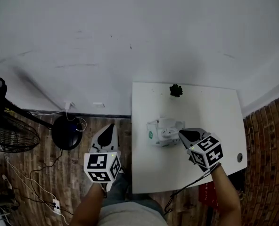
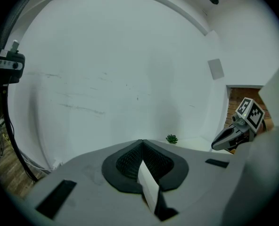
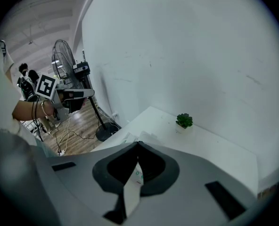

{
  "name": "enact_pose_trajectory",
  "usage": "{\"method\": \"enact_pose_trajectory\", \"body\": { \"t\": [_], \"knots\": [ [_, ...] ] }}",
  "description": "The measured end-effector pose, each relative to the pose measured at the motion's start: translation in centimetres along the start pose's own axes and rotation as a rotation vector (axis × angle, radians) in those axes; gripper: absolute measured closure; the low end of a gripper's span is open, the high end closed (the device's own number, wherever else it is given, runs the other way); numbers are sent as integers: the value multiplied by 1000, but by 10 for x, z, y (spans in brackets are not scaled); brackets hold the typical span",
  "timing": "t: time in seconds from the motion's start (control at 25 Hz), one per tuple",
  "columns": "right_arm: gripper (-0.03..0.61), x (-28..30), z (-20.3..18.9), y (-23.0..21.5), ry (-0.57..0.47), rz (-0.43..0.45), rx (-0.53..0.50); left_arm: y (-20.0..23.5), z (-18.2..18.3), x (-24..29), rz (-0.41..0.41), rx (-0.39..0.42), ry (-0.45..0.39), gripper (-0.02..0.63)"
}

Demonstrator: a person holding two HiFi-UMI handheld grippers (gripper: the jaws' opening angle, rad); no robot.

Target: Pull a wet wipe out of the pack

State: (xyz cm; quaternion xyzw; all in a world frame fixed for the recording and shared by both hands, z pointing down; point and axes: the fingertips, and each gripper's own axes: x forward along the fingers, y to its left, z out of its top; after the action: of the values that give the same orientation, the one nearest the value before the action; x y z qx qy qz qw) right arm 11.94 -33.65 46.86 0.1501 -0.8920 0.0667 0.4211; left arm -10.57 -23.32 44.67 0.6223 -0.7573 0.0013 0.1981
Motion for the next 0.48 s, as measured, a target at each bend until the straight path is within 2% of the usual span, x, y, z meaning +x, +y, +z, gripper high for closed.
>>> {"method": "enact_pose_trajectory", "body": {
  "t": [0.48],
  "knots": [
    [577,-19,12,-1,-52,-52,34,-7,2,-3,-28,8,-3,611]
  ]
}}
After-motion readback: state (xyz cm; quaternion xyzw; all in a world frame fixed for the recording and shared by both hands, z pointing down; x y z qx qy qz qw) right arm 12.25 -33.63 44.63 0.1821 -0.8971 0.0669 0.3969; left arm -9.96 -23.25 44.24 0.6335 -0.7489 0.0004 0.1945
